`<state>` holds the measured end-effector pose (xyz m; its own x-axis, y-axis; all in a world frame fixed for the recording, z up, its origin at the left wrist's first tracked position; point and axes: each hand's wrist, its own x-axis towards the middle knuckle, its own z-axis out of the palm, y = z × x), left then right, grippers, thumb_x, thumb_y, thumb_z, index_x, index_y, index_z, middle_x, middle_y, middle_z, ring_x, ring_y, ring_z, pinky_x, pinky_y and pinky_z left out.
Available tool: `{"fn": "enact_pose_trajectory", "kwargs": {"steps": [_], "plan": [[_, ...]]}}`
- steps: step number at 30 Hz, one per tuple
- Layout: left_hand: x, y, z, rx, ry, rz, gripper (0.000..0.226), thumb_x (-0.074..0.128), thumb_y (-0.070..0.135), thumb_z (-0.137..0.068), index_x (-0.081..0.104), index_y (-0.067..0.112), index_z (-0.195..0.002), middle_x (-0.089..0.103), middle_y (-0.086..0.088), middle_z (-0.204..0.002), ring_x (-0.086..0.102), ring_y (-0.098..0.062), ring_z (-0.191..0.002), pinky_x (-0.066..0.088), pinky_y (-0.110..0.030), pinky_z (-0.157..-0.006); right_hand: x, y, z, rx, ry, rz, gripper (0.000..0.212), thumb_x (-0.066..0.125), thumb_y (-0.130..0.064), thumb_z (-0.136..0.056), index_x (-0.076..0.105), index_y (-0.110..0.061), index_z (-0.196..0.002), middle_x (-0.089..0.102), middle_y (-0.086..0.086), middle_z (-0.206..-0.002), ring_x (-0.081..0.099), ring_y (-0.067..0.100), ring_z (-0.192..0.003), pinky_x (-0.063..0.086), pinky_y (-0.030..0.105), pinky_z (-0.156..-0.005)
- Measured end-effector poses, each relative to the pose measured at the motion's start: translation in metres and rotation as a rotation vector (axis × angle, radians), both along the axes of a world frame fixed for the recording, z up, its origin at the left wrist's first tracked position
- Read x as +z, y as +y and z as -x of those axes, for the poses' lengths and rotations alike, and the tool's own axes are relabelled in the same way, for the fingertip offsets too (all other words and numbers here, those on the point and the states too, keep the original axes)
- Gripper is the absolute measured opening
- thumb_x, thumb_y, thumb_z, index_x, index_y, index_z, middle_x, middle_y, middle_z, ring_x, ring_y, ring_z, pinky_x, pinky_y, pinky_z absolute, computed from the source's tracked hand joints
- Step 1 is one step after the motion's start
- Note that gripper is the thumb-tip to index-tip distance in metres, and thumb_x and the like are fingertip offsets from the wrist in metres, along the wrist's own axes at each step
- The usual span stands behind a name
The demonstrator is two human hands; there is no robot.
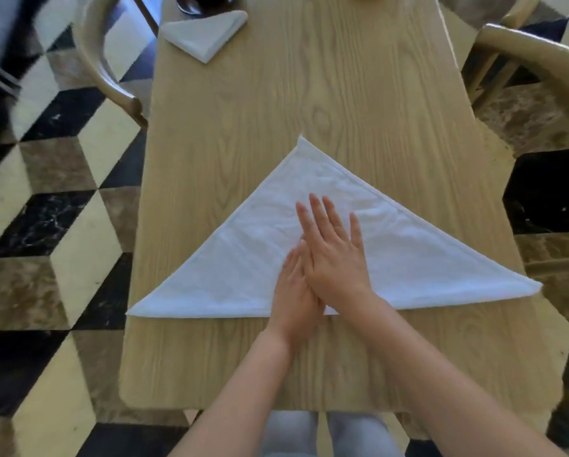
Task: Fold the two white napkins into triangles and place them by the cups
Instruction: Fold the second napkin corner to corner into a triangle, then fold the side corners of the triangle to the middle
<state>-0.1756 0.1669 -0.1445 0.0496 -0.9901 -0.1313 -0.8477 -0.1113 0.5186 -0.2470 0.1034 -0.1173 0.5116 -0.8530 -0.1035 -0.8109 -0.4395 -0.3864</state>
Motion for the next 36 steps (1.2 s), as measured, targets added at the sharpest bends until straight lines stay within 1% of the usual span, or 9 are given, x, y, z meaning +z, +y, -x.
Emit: {"fn": "enact_pose_trajectory", "kwargs": {"steps": [5,10,12,14,17,23,30,32,36], "plan": [[-0.003,0.051,-0.076,0.257,-0.272,-0.114,0.057,0.023,0.031,-0.099,-0.003,0.017,-0.148,-0.013,0.01,-0.152,-0.018,-0.005,-0.14,-0.014,-0.044,-0.114,-0.032,-0.001,-0.025,0.033,0.084,-0.011,0.055,0.021,-0.036,-0.097,0.008,-0.024,-0.15,0.005,0.0,-0.158,0.001,0.014,-0.145,-0.005,0.041,-0.115],[-0.002,0.103,-0.143,0.546,-0.246,-0.174,0.057,0.017,0.035,-0.1,-0.012,0.02,-0.146,-0.013,0.006,-0.157,-0.018,-0.005,-0.142,-0.019,-0.042,-0.111,-0.036,0.004,-0.025,0.02,0.15,0.054,0.06,0.016,-0.041,-0.092,0.018,-0.022,-0.149,0.015,0.003,-0.157,0.011,0.018,-0.145,0.005,0.045,-0.116],[0.002,0.114,-0.154,0.644,-0.258,-0.137,0.058,0.017,0.038,-0.098,0.004,0.014,-0.15,0.001,0.001,-0.159,-0.003,-0.01,-0.145,-0.01,-0.043,-0.113,-0.035,0.004,-0.025,0.016,0.146,0.062,0.059,0.017,-0.041,-0.092,0.018,-0.023,-0.148,0.015,0.003,-0.157,0.011,0.017,-0.145,0.006,0.045,-0.116],[0.009,0.121,-0.161,0.715,-0.274,-0.042,0.051,0.035,0.029,-0.099,0.031,0.007,-0.144,0.03,-0.007,-0.152,0.026,-0.02,-0.14,0.014,-0.047,-0.114,-0.034,0.004,-0.025,0.014,0.145,0.065,0.059,0.018,-0.041,-0.092,0.018,-0.023,-0.148,0.014,0.002,-0.157,0.01,0.017,-0.145,0.006,0.045,-0.116],[0.016,0.129,-0.17,0.79,-0.286,0.109,0.035,0.061,0.014,-0.089,0.058,0.004,-0.122,0.057,-0.013,-0.114,0.052,-0.026,-0.105,0.046,-0.042,-0.091,-0.034,0.004,-0.025,0.011,0.146,0.071,0.06,0.017,-0.042,-0.092,0.018,-0.023,-0.149,0.014,0.002,-0.157,0.01,0.017,-0.145,0.005,0.045,-0.116],[0.031,0.128,-0.201,0.882,0.058,-0.103,0.006,0.064,0.023,-0.085,0.06,0.021,-0.081,0.056,0.007,-0.083,0.055,-0.01,-0.078,0.037,-0.018,-0.059,-0.034,0.003,-0.026,0.013,0.153,0.073,0.06,0.016,-0.043,-0.092,0.017,-0.024,-0.149,0.014,0.002,-0.157,0.01,0.017,-0.145,0.003,0.043,-0.116],[0.065,0.111,-0.209,1.052,0.567,-0.015,0.012,0.061,0.022,-0.088,0.071,0.023,-0.082,0.069,0.002,-0.072,0.06,-0.011,-0.07,0.044,-0.023,-0.062,-0.019,0.001,-0.032,0.013,0.109,-0.01,0.063,0.034,-0.039,-0.095,0.004,-0.027,-0.149,0.013,0.004,-0.157,0.008,0.021,-0.145,0.006,0.048,-0.116],[0.074,0.099,-0.194,1.013,0.596,0.027,0.014,0.061,0.024,-0.088,0.073,0.025,-0.082,0.072,0.004,-0.076,0.064,-0.007,-0.072,0.046,-0.017,-0.062,0.0,-0.001,-0.042,0.024,-0.037,-0.035,0.069,0.053,-0.037,-0.089,0.02,-0.022,-0.148,0.035,0.01,-0.145,0.03,0.029,-0.135,0.019,0.048,-0.109],[0.088,0.064,-0.156,0.907,0.652,0.072,0.013,0.063,0.023,-0.085,0.075,0.024,-0.082,0.074,0.008,-0.079,0.067,0.0,-0.074,0.042,-0.004,-0.058,0.043,0.012,-0.074,0.23,-0.462,-0.026,0.039,0.068,-0.032,-0.08,0.059,-0.017,-0.115,0.063,-0.004,-0.097,0.06,0.019,-0.094,0.042,0.037,-0.084]]}}
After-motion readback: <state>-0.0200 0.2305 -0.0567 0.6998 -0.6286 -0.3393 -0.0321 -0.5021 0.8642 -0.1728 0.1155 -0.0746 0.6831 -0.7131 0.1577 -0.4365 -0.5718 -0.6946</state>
